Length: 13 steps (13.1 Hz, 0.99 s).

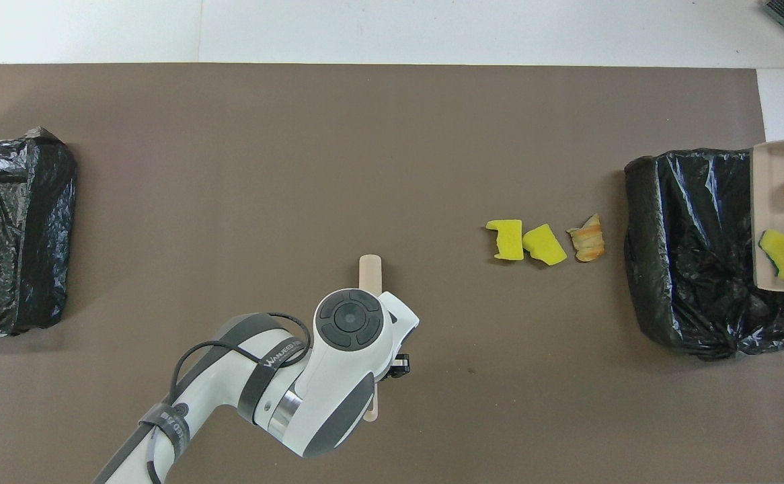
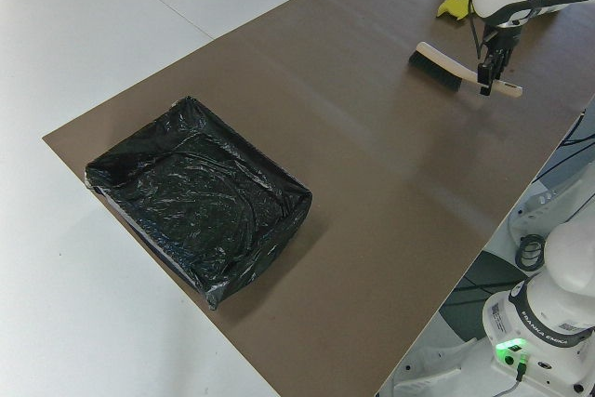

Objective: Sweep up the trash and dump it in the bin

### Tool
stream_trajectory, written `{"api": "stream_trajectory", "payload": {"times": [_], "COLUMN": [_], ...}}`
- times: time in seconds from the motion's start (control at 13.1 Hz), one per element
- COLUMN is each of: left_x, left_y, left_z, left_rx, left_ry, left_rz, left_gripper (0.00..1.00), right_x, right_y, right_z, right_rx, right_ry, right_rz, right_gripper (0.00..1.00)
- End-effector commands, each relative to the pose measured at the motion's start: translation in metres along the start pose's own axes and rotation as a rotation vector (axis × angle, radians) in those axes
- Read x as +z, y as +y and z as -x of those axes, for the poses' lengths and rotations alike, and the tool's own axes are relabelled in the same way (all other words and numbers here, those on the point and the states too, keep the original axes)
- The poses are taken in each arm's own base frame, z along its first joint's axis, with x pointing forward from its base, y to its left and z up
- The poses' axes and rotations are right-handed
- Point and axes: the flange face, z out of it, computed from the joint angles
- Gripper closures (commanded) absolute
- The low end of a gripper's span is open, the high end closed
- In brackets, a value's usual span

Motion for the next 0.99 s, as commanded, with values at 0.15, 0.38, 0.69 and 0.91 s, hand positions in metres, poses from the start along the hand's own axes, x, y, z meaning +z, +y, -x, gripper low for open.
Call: {"api": "stream_trajectory", "payload": {"times": [0.15, 0.38, 0.69, 0.91], "left_x": [-0.049, -0.077, -0.134, -0.161], "left_y": [-0.055, -0.118, -0.189, -0.215], "left_z": [-0.055, -0.098, -0.134, -0.143], "left_rx": [-0.076, -0.022, 0.058, 0.102], "left_ry": [0.056, 0.100, 0.168, 0.200], "left_rz": [0.082, 0.087, 0.074, 0.053], "left_gripper": [0.00, 0.00, 0.00, 0.00], "right_x": [-0.004, -0.004, -0.005, -0.031], "right_y": [0.020, 0.017, 0.011, 0.005], "right_z": [-0.059, -0.064, -0.063, -0.047], "right_rx": [-0.241, -0.311, -0.411, -0.464], "right_ry": [-0.180, -0.248, -0.295, -0.330], "right_rz": [0.022, 0.016, -0.014, -0.012], "right_gripper": [1.00, 1.00, 1.00, 1.00]}}
